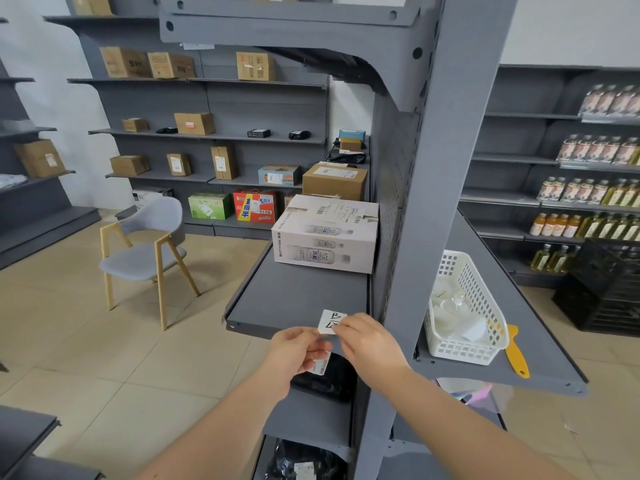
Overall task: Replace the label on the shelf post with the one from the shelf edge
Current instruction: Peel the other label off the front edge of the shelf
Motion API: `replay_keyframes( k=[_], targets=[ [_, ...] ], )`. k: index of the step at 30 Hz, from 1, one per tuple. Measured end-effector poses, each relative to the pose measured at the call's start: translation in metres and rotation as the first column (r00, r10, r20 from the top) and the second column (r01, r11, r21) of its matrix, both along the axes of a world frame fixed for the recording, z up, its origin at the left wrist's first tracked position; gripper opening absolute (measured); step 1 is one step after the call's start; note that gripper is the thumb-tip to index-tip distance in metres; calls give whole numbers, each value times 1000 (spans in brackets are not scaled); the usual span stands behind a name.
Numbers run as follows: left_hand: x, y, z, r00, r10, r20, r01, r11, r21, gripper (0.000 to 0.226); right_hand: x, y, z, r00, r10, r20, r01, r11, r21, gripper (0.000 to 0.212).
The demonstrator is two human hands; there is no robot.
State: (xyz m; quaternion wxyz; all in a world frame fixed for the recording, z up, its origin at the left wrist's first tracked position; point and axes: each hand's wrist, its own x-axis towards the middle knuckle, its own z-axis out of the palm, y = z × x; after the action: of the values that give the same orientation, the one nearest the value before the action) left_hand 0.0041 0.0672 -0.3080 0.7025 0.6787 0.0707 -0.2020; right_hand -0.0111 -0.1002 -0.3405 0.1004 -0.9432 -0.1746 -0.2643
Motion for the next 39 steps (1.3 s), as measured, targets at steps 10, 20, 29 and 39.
replay_keyframes(
  k=[10,20,29,39],
  targets=[
    [-11,7,59,973,-67,222,72,997,-14,17,-21,-4,70,935,127,332,-141,990,18,29],
    [-25,-4,104,946,-27,323,67,991,-113,19,-33,-15,114,898,116,424,-123,992,-11,28],
    [-36,-24,123,900,-32,436,100,986,-134,25,-52,-27,131,889,36,456,-79,994,74,27],
    [-46,-37,125,792,3,611,105,984,-141,26,-80,-22,169,954,-11,300,-134,879,458,19]
  ],
)
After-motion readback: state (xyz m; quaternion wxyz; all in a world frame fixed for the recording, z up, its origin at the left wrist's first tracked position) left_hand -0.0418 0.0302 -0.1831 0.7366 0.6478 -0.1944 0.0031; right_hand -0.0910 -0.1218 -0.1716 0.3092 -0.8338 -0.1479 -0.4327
